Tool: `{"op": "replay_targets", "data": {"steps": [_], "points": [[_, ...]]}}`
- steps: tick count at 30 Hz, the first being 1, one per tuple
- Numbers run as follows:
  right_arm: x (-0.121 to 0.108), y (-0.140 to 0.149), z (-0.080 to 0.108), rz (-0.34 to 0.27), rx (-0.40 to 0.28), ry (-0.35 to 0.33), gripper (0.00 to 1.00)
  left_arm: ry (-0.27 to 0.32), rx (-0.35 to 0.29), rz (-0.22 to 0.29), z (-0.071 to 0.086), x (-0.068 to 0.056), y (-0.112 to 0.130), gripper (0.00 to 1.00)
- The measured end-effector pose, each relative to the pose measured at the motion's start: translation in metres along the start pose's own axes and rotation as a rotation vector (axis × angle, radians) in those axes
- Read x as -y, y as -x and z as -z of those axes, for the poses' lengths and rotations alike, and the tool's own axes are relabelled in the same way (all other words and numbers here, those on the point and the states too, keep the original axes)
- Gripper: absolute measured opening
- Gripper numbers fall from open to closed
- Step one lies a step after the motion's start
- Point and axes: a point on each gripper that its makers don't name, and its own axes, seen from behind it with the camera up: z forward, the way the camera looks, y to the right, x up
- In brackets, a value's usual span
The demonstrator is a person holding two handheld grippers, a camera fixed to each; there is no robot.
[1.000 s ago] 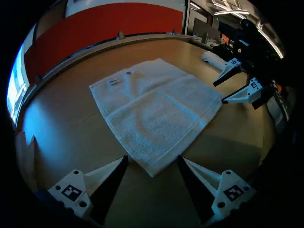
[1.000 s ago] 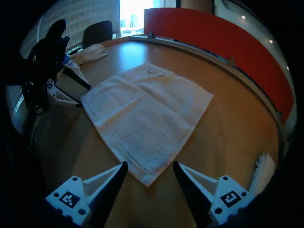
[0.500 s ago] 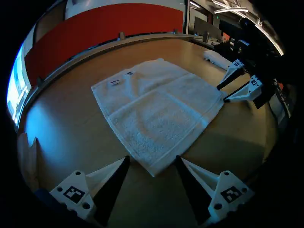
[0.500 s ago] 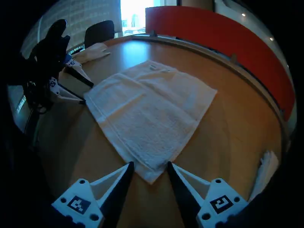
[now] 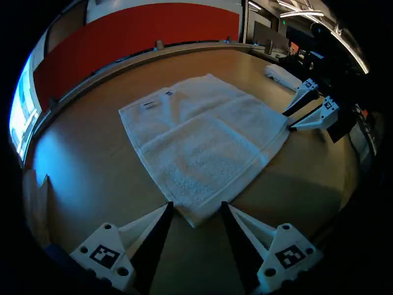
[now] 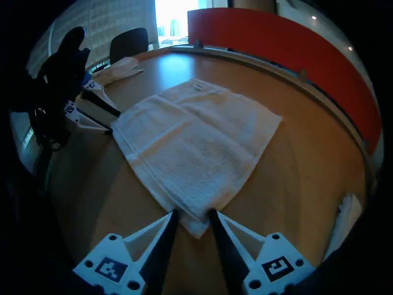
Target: Fold towel
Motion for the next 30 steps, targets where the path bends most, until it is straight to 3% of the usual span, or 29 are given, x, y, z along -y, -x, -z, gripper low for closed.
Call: {"op": "replay_targets", "data": {"steps": [3, 7, 11, 13, 17, 21, 30], "points": [[0.000, -0.001, -0.001, -0.002, -0.001, 0.001, 0.40, -0.001, 0.004, 0.002, 0.001, -0.001, 0.000, 0.67], [0.001, -0.002, -0.002, 0.000, -0.005, 0.003, 0.39, -0.003, 0.007, 0.007, 0.001, 0.000, 0.000, 0.53], [0.001, -0.002, -0.002, -0.005, -0.007, 0.002, 0.35, -0.005, 0.011, 0.013, 0.001, 0.000, 0.000, 0.52], [0.001, -0.003, -0.003, -0.010, -0.009, 0.000, 0.31, -0.010, 0.013, 0.015, 0.001, 0.001, 0.000, 0.47], [0.004, -0.004, -0.004, -0.018, -0.014, -0.010, 0.24, -0.027, 0.015, 0.026, 0.001, 0.004, -0.002, 0.21], [0.005, -0.008, -0.005, -0.015, -0.021, -0.004, 0.20, -0.035, 0.014, 0.039, 0.001, 0.003, -0.003, 0.16], [-0.001, -0.016, 0.001, -0.022, -0.046, 0.017, 0.18, -0.024, 0.013, 0.097, 0.005, -0.001, -0.005, 0.15]]}}
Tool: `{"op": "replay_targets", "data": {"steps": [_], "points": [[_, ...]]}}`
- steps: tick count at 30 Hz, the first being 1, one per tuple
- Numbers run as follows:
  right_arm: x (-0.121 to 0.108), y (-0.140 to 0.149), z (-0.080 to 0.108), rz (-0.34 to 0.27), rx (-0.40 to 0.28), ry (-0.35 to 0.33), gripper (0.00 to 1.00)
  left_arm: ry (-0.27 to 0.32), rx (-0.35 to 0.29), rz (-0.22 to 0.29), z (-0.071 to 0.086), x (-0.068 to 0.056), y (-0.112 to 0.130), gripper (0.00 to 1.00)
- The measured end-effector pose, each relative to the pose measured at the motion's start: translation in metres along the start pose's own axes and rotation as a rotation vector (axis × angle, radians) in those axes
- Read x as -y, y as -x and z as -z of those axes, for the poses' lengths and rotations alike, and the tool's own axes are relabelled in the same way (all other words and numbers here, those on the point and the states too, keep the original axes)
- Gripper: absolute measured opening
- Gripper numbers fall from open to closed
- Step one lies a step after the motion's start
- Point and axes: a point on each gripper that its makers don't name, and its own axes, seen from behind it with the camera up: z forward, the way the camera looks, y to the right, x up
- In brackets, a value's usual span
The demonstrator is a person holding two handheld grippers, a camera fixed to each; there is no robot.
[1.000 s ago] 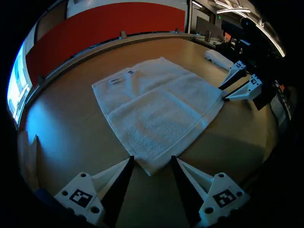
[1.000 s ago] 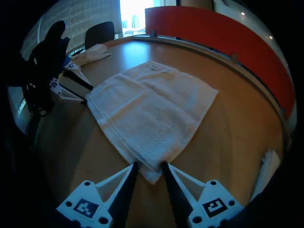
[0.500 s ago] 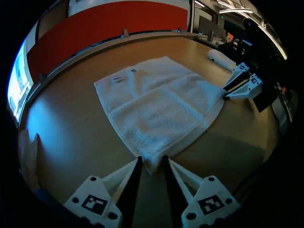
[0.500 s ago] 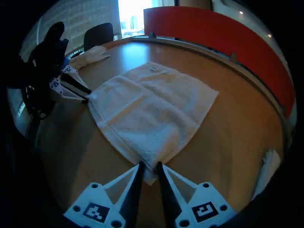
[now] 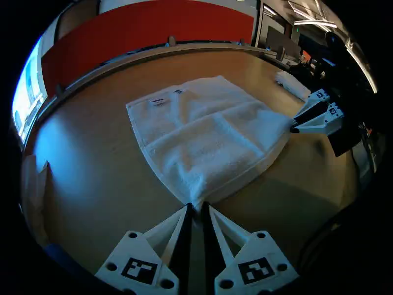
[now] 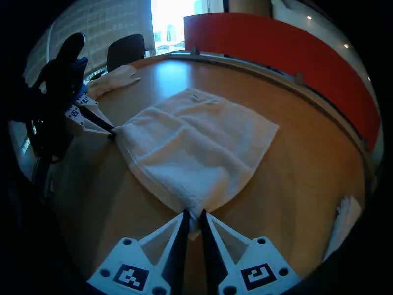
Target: Fold towel
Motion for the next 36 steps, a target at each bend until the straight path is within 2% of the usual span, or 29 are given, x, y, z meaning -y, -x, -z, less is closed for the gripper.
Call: {"op": "replay_targets", "data": {"steps": [7, 18, 27, 36], "points": [[-0.004, -0.012, 0.010, 0.003, -0.018, 0.009, 0.18, -0.008, -0.015, 0.013, 0.009, -0.004, -0.009, 0.15], [-0.002, -0.036, 0.033, 0.027, -0.040, 0.001, 0.18, -0.016, -0.042, 0.060, 0.037, -0.004, -0.028, 0.14], [0.002, -0.050, 0.055, 0.059, -0.049, 0.005, 0.18, -0.020, -0.047, 0.063, 0.058, -0.010, -0.039, 0.14], [0.007, -0.060, 0.074, 0.050, -0.060, -0.005, 0.18, -0.013, -0.044, 0.080, 0.075, -0.016, -0.044, 0.14]]}}
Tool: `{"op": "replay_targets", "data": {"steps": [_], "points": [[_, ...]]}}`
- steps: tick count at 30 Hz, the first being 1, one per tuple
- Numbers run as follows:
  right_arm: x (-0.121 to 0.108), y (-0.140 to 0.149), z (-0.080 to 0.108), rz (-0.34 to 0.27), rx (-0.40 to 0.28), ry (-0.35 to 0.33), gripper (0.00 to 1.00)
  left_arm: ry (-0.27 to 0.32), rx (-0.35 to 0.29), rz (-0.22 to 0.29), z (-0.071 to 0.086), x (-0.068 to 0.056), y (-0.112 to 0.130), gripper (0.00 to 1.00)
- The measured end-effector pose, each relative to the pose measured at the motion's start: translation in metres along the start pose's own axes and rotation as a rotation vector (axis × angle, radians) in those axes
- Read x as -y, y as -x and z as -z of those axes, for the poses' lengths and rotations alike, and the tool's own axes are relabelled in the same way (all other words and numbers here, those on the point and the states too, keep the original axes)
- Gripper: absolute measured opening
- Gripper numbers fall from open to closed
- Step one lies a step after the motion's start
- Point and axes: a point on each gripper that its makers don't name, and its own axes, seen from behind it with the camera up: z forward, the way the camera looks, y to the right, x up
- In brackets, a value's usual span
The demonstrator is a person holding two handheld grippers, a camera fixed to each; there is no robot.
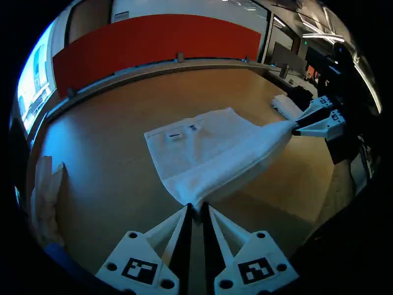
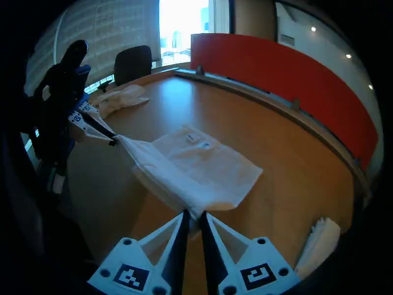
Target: Fold towel
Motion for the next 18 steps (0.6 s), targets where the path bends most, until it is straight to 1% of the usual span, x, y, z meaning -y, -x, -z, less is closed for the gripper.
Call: {"op": "replay_targets", "data": {"steps": [11, 18], "points": [[0.006, -0.007, 0.015, 0.006, 0.007, -0.022, 0.18, 0.008, 0.011, 0.008, 0.017, -0.008, -0.002, 0.14], [0.010, -0.007, 0.023, 0.010, 0.016, -0.033, 0.18, 0.016, 0.017, 0.017, 0.028, -0.012, -0.004, 0.14]]}}
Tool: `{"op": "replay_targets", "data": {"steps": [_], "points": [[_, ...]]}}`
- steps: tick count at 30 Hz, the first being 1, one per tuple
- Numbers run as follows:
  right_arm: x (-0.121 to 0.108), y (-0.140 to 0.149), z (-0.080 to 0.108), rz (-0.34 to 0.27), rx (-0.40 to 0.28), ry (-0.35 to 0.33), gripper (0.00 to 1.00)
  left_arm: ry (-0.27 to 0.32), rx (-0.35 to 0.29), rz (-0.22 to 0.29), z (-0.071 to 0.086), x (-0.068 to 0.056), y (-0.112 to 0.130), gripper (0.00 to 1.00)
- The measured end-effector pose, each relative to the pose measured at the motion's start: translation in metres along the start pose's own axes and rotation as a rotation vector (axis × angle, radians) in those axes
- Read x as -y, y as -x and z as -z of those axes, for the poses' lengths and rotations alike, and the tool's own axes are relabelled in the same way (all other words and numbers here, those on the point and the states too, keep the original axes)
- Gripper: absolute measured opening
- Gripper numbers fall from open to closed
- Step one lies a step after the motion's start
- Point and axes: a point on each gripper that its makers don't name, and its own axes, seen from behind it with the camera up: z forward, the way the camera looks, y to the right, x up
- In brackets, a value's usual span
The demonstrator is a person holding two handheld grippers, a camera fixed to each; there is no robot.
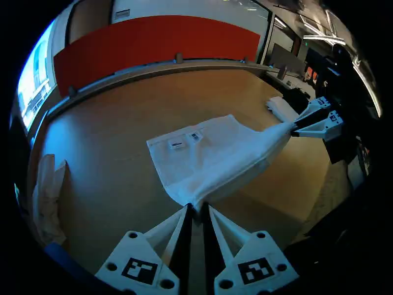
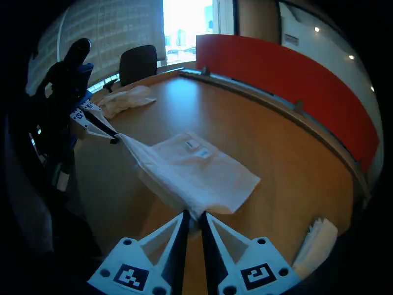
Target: Fold towel
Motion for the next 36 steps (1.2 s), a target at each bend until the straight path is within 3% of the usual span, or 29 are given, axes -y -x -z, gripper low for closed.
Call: {"op": "replay_targets", "data": {"steps": [18, 28, 36], "points": [[0.006, 0.003, 0.010, -0.006, 0.011, -0.010, 0.18, 0.019, 0.009, 0.007, 0.011, -0.007, 0.000, 0.14], [0.004, 0.002, 0.006, 0.000, 0.019, -0.008, 0.18, 0.017, 0.006, 0.016, 0.006, -0.005, -0.002, 0.14], [-0.006, -0.002, -0.005, 0.007, 0.024, -0.002, 0.18, 0.011, -0.004, 0.019, -0.007, 0.003, -0.012, 0.14]]}}
